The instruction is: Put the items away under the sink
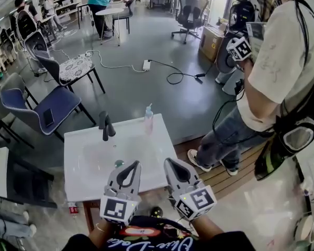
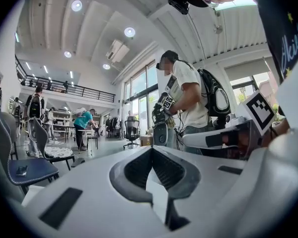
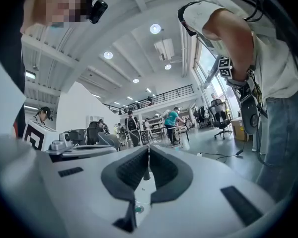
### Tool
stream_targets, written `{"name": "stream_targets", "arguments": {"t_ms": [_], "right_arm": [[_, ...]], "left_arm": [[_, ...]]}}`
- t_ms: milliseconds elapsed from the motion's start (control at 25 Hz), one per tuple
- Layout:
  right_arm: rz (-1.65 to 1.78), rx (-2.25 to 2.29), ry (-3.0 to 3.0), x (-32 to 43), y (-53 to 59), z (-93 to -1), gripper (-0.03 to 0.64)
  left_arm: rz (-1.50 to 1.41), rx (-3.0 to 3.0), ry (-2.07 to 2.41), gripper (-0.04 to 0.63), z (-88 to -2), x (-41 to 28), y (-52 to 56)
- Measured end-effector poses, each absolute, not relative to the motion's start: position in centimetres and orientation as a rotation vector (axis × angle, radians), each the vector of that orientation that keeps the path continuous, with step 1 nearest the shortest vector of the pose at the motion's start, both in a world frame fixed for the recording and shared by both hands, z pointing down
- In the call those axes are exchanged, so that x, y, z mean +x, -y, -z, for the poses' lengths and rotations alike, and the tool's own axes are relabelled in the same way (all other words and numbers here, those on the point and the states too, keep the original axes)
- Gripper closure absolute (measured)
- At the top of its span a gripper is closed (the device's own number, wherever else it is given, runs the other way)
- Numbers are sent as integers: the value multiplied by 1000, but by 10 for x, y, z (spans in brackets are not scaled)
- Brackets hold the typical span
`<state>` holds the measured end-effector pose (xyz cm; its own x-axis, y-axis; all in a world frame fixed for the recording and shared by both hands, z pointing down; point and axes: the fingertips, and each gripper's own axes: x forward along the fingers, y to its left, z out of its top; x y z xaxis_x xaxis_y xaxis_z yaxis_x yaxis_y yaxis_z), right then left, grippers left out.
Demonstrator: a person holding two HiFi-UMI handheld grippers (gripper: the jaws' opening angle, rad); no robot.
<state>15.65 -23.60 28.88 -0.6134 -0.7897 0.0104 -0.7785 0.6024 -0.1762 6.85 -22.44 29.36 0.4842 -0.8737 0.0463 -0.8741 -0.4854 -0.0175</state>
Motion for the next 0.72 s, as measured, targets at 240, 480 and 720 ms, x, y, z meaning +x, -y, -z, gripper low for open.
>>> {"name": "stream_targets", "arguments": {"t_ms": [240,480,720], "right_arm": [[246,-1346,-2739,169,239,-285,609],[257,-1352,-2750,168,240,-296,609],[262,-1405,-2737,161,243,-302,609]], "left_arm": [[-81,2703,1598,588,-290,79,226],[-81,2686,1602,588,-300,76,229],[-70,2709,1565,588,-304,67,234]]}}
